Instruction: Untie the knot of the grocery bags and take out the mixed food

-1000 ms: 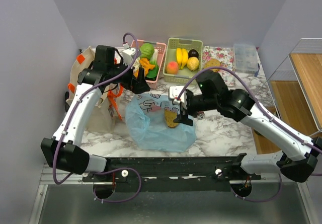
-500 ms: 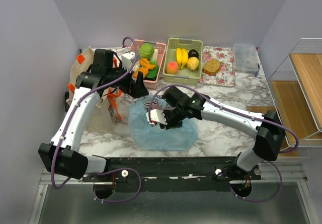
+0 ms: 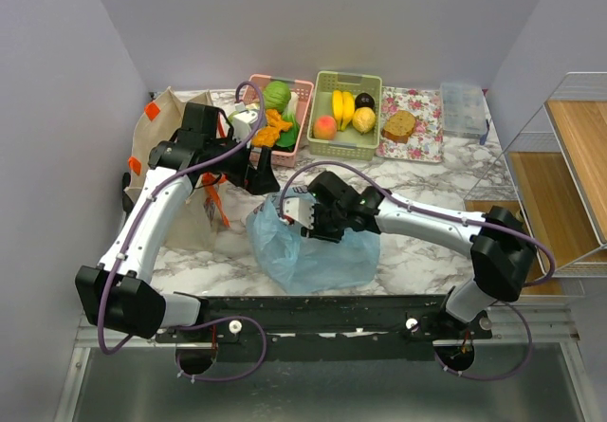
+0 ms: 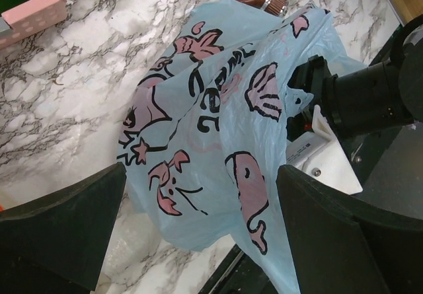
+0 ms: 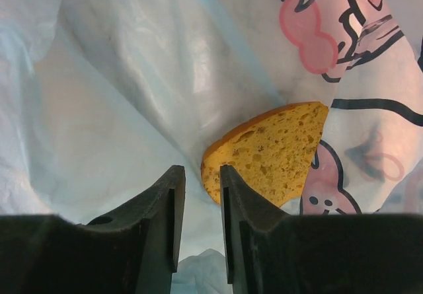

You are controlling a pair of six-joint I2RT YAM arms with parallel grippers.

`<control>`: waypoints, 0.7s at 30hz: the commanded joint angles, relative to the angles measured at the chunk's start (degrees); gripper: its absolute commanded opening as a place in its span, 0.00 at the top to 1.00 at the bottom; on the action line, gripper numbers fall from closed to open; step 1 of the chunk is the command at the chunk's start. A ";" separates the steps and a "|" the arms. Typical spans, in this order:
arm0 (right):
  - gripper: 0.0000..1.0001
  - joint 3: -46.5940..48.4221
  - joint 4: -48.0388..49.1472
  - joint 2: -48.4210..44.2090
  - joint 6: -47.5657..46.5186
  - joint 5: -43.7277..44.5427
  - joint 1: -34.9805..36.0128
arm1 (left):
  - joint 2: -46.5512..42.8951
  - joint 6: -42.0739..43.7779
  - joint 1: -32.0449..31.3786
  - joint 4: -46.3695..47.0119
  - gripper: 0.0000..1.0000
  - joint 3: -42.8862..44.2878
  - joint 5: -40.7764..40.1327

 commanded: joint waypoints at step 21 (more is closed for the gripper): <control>0.49 -3.98 11.72 10.07 12.75 4.29 -3.88 | 0.15 1.10 -0.19 -0.13 0.02 -0.79 -0.26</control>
